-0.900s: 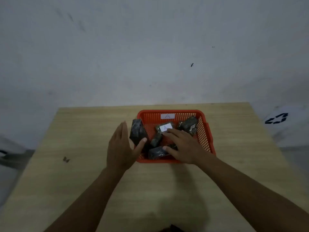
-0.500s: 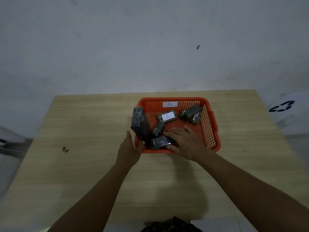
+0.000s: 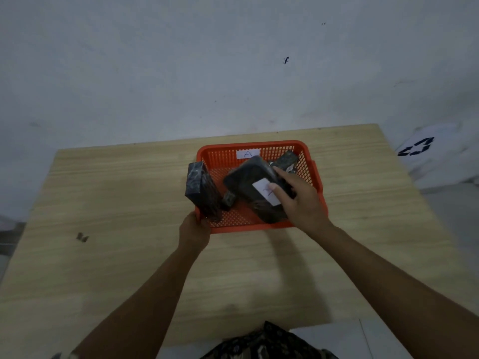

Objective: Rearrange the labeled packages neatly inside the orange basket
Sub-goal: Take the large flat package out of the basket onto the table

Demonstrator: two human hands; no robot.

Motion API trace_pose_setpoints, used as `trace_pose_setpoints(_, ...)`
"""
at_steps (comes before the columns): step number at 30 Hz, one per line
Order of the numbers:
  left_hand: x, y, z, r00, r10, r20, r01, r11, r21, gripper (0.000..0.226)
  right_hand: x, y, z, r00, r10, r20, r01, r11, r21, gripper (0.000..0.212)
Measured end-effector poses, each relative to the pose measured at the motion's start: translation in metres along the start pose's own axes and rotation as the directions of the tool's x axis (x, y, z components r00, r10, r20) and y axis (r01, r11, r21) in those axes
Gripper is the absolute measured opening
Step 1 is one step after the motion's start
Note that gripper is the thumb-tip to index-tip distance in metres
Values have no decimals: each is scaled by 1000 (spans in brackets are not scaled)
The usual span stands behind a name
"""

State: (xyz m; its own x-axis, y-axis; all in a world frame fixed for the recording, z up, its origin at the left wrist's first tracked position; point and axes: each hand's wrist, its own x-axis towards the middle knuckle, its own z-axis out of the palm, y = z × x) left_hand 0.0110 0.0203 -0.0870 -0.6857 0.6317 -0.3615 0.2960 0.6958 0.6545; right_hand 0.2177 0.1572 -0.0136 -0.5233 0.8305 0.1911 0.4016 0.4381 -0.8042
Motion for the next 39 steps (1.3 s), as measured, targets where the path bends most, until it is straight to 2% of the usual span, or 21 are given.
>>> trace_pose_setpoints(3, -1, 0, -1, 1000, 6, -5, -6, 1000, -2, 22, 1, -5, -9, 983, 180, -36, -169, 963, 208, 37)
trace_pose_setpoints(5, -1, 0, 0, 1000, 11, -8, -11, 1000, -12, 23, 0, -6, -16, 964, 264, 12, -260, 939, 226, 37)
trace_pose_setpoints(8, -4, 0, -1, 999, 29, 17, -29, 999, -28, 27, -10, -9, -27, 916, 292, 274, -347, 921, 179, 26)
trace_pose_setpoints(10, -4, -2, -1, 999, 40, 18, -39, 998, -40, 32, -20, -5, -29, 846, 289, 448, -379, 917, 124, 27)
trace_pose_setpoints(12, -6, -2, 0, 999, 37, 19, -37, 998, -41, 28, -31, 5, -25, 774, 290, 563, -370, 929, 31, 29)
trace_pose_setpoints(15, -9, -4, 1, 999, 29, 16, -28, 999, -34, 22, -44, 19, -12, 712, 278, 645, -304, 950, -74, 30)
trace_pose_setpoints(18, -8, -8, 3, 1000, 26, -1, -26, 999, -34, 21, -55, 31, -1, 699, 249, 670, -221, 967, -129, 29)
trace_pose_setpoints(20, -7, -10, 4, 1000, 22, -1, -22, 999, -33, 21, -61, 39, 6, 716, 218, 663, -131, 975, -178, 29)
trace_pose_setpoints(23, -5, -13, 6, 1000, 23, -12, -23, 999, -30, 22, -69, 49, 12, 793, 135, 595, 65, 951, -302, 37)
trace_pose_setpoints(25, -5, -12, 6, 1000, 24, -20, -25, 999, -25, 22, -75, 58, 16, 850, -6, 526, 245, 889, -386, 43)
trace_pose_setpoints(27, -6, -12, 7, 999, 36, -33, -36, 999, -13, 21, -80, 64, 20, 838, -129, 530, 391, 820, -418, 50)
trace_pose_setpoints(31, -4, -16, 9, 996, 62, -62, -61, 998, 18, 24, -83, 76, 22, 773, -24, 633, 398, 796, -455, 83)
trace_pose_setpoints(33, -4, -17, 10, 995, 64, -75, -64, 998, 9, 25, -85, 81, 20, 737, 8, 676, 403, 798, -449, 89)
trace_pose_setpoints(36, -5, -16, 10, 996, 57, -68, -57, 998, 3, 26, -89, 82, 18, 754, -93, 650, 446, 798, -404, 77)
trace_pose_setpoints(39, -7, -15, 9, 997, 59, -58, -60, 998, -15, 25, -82, 68, 19, 824, -392, 409, 528, 793, -304, 44)
